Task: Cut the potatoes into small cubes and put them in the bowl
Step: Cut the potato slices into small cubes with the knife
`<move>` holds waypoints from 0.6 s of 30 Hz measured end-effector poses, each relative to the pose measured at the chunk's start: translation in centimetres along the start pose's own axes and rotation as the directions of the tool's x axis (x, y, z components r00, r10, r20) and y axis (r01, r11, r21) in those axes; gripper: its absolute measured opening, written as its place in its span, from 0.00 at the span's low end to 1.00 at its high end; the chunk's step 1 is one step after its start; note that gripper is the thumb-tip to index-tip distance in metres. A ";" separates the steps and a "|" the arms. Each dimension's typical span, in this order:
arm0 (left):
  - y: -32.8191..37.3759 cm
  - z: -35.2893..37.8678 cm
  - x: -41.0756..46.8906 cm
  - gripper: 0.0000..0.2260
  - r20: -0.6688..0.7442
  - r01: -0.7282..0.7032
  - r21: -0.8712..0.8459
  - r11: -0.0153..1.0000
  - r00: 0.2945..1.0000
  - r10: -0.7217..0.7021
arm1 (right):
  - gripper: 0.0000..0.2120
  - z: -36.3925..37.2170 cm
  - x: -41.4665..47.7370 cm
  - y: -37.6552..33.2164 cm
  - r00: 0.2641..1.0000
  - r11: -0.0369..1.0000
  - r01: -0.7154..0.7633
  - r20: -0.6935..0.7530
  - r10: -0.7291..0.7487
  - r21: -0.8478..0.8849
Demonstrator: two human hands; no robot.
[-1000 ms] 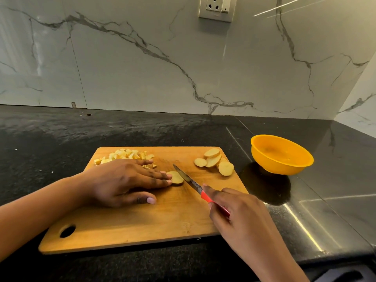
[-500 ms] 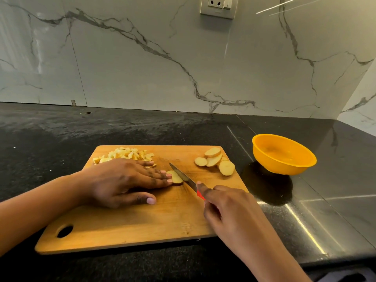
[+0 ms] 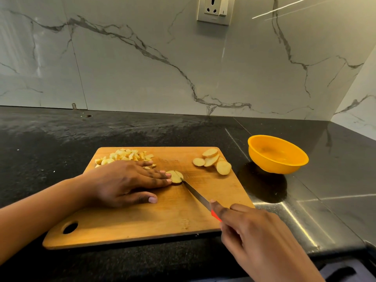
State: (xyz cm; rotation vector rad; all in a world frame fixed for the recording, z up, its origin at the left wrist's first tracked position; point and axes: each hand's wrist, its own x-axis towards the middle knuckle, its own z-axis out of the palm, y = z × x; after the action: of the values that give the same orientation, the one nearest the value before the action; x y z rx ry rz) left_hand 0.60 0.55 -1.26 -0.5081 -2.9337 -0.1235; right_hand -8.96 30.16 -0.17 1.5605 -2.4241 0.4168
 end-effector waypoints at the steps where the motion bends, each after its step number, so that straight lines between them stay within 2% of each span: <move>1: 0.0 0.1 0.0 0.23 -0.004 -0.001 -0.003 1.000 1.000 0.001 | 0.21 -0.2 -0.1 0.1 1.000 1.000 -0.003 0.009 0.003 0.004; 9: 0.0 -0.1 -0.1 0.22 -0.080 -0.050 0.070 0.996 0.995 0.055 | 0.17 -1.1 0.7 0.1 0.996 0.995 -0.060 -0.060 0.065 0.081; 13: -0.2 -0.2 -0.2 0.21 -0.107 -0.070 0.133 0.989 0.991 0.084 | 0.19 0.5 2.1 -0.6 0.998 0.991 -0.033 -0.057 0.041 0.132; 18: -0.3 -0.1 -0.1 0.21 -0.088 -0.046 0.093 0.995 0.995 0.054 | 0.20 1.1 2.3 -0.9 0.997 0.970 -0.037 -0.055 0.052 0.241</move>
State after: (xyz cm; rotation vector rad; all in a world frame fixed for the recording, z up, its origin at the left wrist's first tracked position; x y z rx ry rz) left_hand 0.63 0.23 -1.23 -0.5470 -2.8211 -0.0069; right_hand -9.13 27.48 -0.30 1.5605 -2.4405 0.7802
